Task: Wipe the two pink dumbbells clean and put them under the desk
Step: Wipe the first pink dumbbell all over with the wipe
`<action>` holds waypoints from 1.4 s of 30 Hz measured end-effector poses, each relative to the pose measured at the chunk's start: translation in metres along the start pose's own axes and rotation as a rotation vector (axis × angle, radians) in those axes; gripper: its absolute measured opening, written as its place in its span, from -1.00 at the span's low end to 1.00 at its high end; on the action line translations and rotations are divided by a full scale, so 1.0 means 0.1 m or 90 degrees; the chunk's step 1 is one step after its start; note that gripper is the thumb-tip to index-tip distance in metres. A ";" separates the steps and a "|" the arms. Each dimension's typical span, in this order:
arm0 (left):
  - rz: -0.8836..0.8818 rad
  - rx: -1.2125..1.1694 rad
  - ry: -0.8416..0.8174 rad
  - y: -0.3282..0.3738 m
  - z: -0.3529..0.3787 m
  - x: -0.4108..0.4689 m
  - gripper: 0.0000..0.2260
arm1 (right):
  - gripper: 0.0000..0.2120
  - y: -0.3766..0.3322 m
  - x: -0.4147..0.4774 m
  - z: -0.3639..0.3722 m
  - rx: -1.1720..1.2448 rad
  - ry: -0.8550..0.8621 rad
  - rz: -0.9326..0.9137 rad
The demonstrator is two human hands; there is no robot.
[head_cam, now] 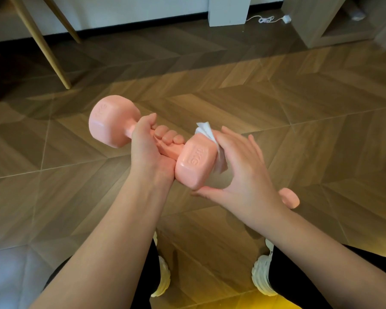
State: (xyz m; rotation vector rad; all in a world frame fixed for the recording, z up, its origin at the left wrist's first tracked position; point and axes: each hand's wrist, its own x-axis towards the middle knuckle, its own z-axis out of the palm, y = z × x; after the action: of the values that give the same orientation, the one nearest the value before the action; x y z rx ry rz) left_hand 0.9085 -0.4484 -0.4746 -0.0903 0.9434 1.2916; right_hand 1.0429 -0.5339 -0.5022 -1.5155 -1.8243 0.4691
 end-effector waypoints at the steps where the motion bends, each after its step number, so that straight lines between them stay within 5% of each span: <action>1: -0.001 -0.002 -0.005 0.00 0.00 0.00 -0.67 | -0.13 0.00 0.01 -0.01 0.019 -0.006 -0.005; 6: -0.008 -0.017 -0.014 0.01 0.03 -0.01 -0.65 | -0.23 0.01 0.01 -0.05 -0.055 0.025 -0.145; 18: -0.023 0.020 -0.040 -0.03 0.01 -0.01 -0.67 | -0.16 0.03 0.04 -0.06 -0.053 -0.012 -0.066; 22: -0.024 0.012 -0.042 -0.02 0.01 0.00 -0.66 | -0.27 0.03 0.02 -0.06 -0.072 0.015 -0.163; 26: -0.008 0.002 -0.038 -0.02 0.01 -0.01 -0.64 | -0.17 0.03 0.03 -0.06 -0.013 -0.019 -0.026; 31: -0.010 -0.025 -0.054 0.01 0.03 -0.02 -0.60 | -0.20 0.02 0.03 -0.06 -0.028 -0.018 -0.081; 37: 0.033 -0.004 -0.052 -0.01 0.02 -0.04 -0.64 | -0.06 -0.03 0.06 -0.10 0.088 -0.118 0.070; 42: 0.030 -0.029 -0.112 -0.03 0.03 -0.05 -0.63 | -0.11 -0.06 0.04 -0.09 0.143 -0.055 0.085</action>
State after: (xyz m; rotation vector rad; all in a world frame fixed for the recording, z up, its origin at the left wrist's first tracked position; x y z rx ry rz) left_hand 0.9126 -0.4520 -0.4707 0.0095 0.7697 1.3418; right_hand 1.0450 -0.5327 -0.4905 -1.4850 -1.6778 0.7877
